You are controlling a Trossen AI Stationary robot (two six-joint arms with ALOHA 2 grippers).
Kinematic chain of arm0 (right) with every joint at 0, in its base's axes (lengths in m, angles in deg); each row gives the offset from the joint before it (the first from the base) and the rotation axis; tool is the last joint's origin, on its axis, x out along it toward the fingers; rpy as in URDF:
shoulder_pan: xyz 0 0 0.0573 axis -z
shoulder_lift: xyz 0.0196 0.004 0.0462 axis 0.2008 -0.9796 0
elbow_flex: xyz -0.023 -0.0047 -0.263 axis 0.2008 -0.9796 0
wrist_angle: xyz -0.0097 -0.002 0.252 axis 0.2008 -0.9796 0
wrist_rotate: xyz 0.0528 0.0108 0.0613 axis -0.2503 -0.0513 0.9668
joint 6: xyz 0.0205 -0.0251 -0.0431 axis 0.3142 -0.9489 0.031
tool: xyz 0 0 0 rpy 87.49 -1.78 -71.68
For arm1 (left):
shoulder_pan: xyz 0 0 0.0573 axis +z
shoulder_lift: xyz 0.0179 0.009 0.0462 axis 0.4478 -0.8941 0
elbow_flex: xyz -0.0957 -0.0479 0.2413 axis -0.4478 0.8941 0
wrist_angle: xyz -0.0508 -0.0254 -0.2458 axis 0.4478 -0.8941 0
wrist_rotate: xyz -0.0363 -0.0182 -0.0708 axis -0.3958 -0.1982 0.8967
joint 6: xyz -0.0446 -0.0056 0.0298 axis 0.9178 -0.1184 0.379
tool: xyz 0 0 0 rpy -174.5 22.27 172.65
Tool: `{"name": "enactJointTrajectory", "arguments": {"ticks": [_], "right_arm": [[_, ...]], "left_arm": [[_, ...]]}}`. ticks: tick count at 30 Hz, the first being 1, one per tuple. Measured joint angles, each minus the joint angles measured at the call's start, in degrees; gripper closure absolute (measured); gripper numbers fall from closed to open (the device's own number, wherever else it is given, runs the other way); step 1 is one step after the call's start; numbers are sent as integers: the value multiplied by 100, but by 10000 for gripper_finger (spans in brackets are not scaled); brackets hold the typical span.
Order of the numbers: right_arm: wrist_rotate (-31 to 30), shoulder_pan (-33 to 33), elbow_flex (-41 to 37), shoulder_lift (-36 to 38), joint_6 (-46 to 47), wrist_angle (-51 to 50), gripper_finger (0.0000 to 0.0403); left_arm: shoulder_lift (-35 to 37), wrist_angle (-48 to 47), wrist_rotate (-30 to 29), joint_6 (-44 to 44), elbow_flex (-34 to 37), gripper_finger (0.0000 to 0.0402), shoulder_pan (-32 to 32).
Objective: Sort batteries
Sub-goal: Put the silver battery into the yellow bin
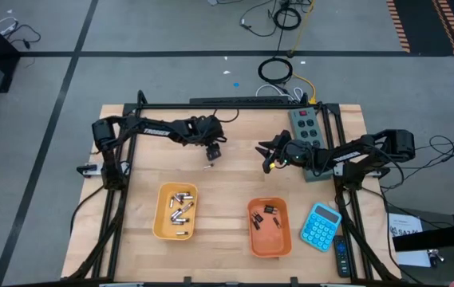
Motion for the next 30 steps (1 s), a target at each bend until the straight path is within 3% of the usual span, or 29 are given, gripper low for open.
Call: {"name": "enactJointTrajectory", "arguments": {"ticks": [7,10,14,20,30], "right_arm": [[-2,-60,0,0,22,-72,298],[-11,-76,0,0,20,-76,298],[-24,-74,0,0,24,-81,298],[-24,-74,0,0,22,-87,298],[-24,-74,0,0,24,-165,298]], "left_arm": [[-39,267,-42,2,0,136,17],[-78,372,-58,-2,2,158,23],[-85,509,-57,-4,2,228,17],[-85,465,127,-67,-2,381,21],[305,-176,335,-187,12,398,1]]}}
